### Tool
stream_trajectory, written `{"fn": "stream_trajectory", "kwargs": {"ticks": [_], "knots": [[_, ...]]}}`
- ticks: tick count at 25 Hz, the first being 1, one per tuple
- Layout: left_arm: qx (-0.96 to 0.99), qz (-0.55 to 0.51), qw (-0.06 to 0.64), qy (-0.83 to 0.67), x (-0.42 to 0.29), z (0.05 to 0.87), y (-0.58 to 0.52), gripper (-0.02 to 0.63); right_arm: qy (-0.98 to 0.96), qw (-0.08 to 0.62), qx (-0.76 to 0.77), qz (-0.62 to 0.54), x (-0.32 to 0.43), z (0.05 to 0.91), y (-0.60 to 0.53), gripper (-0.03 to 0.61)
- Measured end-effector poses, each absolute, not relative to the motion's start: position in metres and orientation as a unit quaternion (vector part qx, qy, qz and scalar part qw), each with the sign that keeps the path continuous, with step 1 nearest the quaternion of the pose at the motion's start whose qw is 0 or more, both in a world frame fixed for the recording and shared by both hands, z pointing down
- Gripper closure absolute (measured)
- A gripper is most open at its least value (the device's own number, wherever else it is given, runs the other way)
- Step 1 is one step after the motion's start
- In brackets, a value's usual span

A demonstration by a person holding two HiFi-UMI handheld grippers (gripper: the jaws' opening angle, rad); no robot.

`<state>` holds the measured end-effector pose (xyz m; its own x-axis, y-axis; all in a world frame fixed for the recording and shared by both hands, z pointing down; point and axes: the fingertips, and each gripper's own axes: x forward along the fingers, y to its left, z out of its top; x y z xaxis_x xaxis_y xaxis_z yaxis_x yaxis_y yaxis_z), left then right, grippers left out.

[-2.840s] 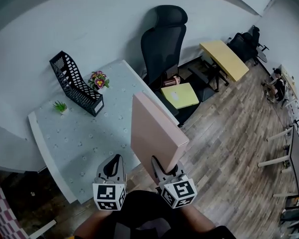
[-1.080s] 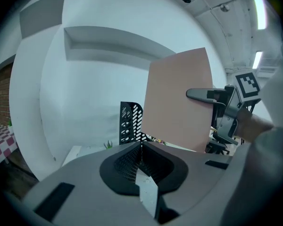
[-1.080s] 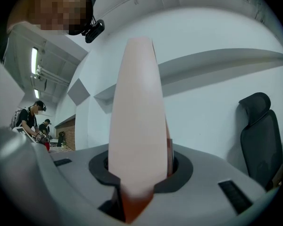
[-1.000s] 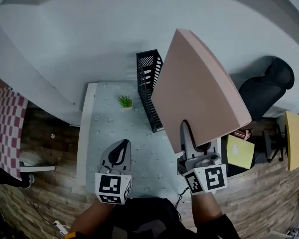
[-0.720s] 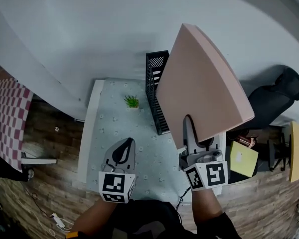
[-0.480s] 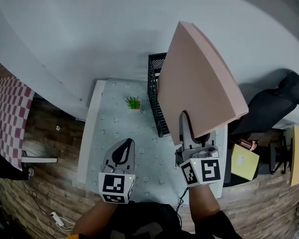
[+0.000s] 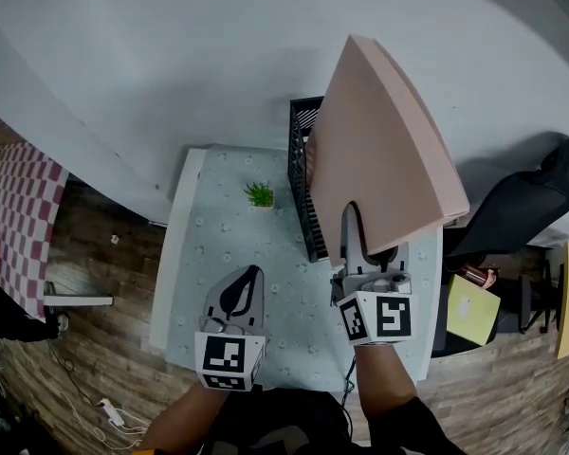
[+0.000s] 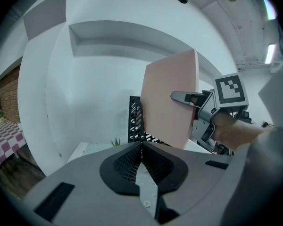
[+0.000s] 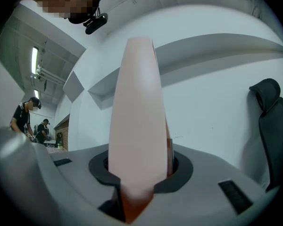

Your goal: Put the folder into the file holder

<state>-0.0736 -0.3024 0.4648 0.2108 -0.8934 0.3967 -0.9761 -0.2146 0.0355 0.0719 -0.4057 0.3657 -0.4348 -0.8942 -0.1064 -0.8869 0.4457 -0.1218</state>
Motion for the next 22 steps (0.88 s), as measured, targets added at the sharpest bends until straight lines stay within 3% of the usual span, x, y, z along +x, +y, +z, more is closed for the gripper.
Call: {"fn": "stream_trajectory", "kwargs": {"ticks": [22], "knots": [[0.757, 0.166, 0.165, -0.610, -0.077, 0.494, -0.301, 0.598, 0.841, 0.074, -0.536, -0.014, 0.057, 0.393, -0.430, 0.439]]}}
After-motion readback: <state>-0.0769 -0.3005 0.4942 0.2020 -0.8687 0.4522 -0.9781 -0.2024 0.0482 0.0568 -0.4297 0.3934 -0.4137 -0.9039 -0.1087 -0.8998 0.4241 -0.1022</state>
